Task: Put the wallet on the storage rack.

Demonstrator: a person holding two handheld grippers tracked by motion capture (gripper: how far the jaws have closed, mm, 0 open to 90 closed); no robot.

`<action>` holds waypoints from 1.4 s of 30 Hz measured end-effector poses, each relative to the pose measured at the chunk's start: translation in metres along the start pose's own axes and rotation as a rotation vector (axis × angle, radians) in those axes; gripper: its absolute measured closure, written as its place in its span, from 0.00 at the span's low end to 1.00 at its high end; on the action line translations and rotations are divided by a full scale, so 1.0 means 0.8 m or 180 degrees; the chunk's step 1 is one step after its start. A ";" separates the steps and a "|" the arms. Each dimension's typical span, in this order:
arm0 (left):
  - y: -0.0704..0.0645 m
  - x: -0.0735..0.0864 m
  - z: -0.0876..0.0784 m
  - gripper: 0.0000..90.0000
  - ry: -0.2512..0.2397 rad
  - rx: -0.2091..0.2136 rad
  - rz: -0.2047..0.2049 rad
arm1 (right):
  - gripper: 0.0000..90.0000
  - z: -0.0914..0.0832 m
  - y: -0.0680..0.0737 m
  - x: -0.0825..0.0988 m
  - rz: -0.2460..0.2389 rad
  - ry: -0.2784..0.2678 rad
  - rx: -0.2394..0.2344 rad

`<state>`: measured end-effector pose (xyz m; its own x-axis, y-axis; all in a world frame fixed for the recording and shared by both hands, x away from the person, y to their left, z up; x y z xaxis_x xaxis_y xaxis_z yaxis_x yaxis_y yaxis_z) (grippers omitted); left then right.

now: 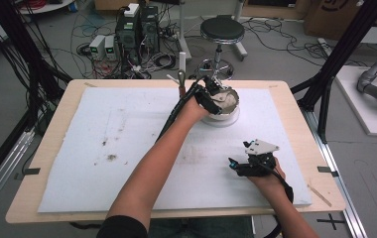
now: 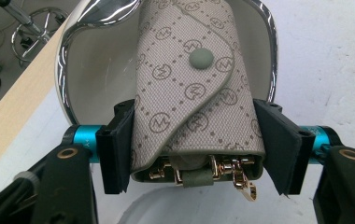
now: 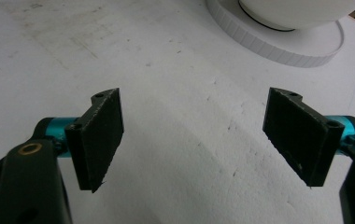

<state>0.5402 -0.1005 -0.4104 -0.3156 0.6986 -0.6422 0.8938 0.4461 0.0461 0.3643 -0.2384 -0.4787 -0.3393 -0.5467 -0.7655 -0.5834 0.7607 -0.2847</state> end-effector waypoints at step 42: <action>-0.018 0.163 -0.178 0.23 -0.1125 -0.0161 -0.0292 | 0.23 0.007 0.003 -0.009 -0.0014 -0.0021 0.0037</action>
<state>0.4404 0.0639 -0.3858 -0.2562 0.4220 -0.8697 0.8472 0.5313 0.0082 0.3692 -0.2304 -0.4766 -0.3318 -0.5479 -0.7679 -0.5762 0.7623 -0.2949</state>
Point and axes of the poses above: each handheld gripper's, and its own axes: z roughly forward along the jaws, x roughly out of its underside, y roughly to its left, the point moved 7 cm from there along z, roughly forward along the jaws, and after that the axes turned 7 degrees about x, right-handed, at the moved point
